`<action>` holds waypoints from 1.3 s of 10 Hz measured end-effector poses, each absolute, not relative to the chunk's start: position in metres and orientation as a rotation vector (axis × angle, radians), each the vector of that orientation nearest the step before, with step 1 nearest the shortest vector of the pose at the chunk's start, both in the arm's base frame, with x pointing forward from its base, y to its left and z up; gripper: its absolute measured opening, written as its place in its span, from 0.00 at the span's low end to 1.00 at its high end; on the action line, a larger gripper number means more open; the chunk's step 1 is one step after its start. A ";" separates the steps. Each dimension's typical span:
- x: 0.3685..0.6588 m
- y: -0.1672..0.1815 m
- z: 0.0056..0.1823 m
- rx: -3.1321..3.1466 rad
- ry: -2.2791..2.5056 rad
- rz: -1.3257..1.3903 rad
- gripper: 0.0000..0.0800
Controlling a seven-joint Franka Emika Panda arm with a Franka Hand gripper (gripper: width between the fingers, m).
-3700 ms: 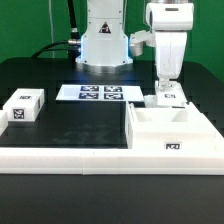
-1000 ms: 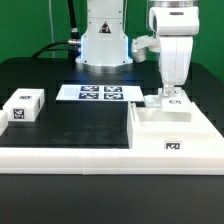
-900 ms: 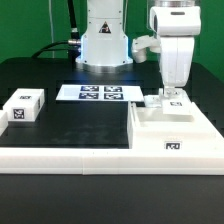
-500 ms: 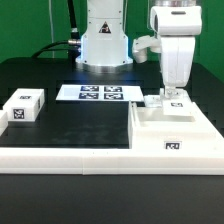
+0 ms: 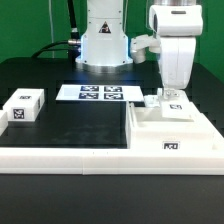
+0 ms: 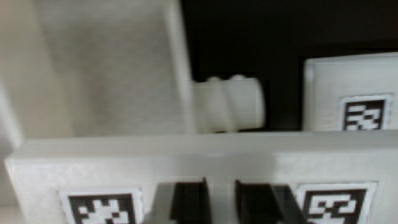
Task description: Assemble cabinet
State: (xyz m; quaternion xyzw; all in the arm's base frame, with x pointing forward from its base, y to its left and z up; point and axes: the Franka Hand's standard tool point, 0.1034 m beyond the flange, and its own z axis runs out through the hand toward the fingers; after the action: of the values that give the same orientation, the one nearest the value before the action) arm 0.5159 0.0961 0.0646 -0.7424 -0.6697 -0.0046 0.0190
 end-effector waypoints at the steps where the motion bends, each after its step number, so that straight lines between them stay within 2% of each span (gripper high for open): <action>1: 0.523 0.097 0.063 -2.307 -2.075 -0.022 0.09; 6: 0.567 0.094 0.059 -2.329 -2.075 -0.128 0.09; 12: 0.573 0.094 0.059 -2.335 -2.069 -0.131 0.09; 13: 0.573 0.093 0.059 -2.335 -2.068 -0.130 0.30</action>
Offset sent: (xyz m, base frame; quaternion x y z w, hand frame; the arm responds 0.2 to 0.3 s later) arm 0.0283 0.0033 -0.0078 0.0045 0.0350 -0.0089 0.9993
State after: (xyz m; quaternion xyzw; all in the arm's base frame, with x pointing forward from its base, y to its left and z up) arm 0.5733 0.0934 0.0592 -0.7479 -0.6625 -0.0416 0.0099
